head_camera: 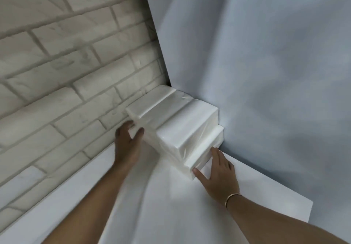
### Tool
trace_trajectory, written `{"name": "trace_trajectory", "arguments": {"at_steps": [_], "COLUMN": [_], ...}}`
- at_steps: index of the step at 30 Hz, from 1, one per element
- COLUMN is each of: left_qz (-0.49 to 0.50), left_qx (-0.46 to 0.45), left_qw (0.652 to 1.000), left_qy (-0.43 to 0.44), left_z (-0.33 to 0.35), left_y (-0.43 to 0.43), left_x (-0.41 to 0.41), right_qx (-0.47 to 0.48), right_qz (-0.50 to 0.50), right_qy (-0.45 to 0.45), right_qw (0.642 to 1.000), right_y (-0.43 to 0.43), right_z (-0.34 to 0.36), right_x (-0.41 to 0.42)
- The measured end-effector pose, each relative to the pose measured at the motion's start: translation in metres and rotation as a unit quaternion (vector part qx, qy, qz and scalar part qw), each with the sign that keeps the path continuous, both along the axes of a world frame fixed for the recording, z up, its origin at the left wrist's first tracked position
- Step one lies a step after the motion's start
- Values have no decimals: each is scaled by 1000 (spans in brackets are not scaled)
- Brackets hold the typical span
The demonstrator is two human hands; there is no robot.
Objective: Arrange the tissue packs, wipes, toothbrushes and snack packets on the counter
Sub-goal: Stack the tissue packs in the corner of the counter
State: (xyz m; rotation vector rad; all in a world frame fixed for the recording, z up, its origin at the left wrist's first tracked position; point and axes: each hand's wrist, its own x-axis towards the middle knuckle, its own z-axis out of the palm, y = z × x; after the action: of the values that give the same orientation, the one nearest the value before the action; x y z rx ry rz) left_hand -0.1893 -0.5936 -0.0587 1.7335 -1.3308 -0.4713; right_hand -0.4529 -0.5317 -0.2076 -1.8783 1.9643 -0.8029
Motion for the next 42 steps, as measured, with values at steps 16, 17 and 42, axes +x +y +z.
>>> {"name": "trace_trajectory", "arguments": {"at_steps": [16, 17, 42], "left_qz": [96, 102, -9], "left_qx": [-104, -113, -51], "left_qw": [924, 917, 970], "left_qy": [356, 369, 238], "left_z": [-33, -34, -38], "left_y": [-107, -110, -89], "left_x": [-8, -7, 6], "right_qx": [22, 22, 19], "right_qz": [11, 12, 12], "right_qy": [50, 52, 63], "right_qw": [998, 998, 998], "right_y": [-4, -5, -3], "right_z": [0, 1, 3], "right_x": [-1, 0, 1]}}
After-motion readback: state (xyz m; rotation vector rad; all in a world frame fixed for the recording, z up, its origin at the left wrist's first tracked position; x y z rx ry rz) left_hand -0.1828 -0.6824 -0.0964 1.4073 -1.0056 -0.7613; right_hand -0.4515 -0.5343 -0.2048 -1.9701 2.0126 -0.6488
